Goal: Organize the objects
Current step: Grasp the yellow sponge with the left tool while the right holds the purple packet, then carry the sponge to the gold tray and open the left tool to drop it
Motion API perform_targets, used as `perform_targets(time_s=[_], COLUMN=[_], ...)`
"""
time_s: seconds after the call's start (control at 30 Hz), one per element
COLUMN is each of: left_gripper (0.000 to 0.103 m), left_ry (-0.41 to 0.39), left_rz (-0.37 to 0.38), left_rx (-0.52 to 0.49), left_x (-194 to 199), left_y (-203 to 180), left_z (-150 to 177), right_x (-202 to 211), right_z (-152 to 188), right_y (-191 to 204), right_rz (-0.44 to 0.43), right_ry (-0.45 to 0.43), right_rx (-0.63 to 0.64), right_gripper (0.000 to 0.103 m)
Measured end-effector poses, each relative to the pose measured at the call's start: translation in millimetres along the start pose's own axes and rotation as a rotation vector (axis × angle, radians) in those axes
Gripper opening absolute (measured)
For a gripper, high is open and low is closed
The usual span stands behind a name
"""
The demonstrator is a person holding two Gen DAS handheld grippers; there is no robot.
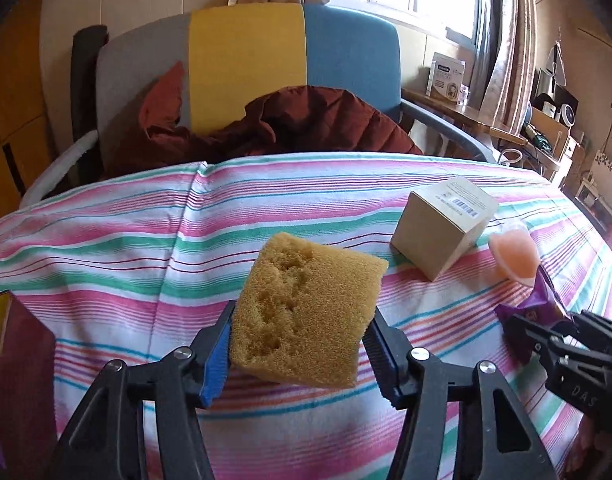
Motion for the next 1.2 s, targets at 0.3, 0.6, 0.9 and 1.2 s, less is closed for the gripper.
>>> perform_targets(time_s=[0.3, 0.6, 0.9, 1.2], left_gripper=[0.060, 0.060, 0.060, 0.060], left_ry=[-0.080, -0.106, -0.137, -0.144], left_rz=[-0.039, -0.028, 0.031, -0.047], left_rx=[-0.056, -0.050, 0.021, 0.218], left_x=[34.4, 61.8, 108.9, 138.2], left_y=[-6.0, -4.4, 20.3, 105.4], left_z=[24.8, 49.4, 60.3, 58.0], right_x=[4.2, 15.4, 16.5, 19.9], right_z=[0.0, 3.2, 6.4, 8.2], right_y=[5.5, 34.2, 39.7, 46.7], right_rz=[0.035, 0.071, 0.073, 0.091], right_ry=[-0.024, -0.084, -0.089, -0.109], right_rx=[0.023, 0.160, 0.181, 0.209], right_gripper=[0.039, 0.039, 0.039, 0.039])
Point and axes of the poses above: each gripper's, at about its wrist camera, not at the fingertips, and x roughly against the way its jaws point, y to its left, z to its underside, the point moved 3 cm from there along -x, roughly the way its jaws point, and after that the axes turned 10 degrees about y, right-handed, at the moved point
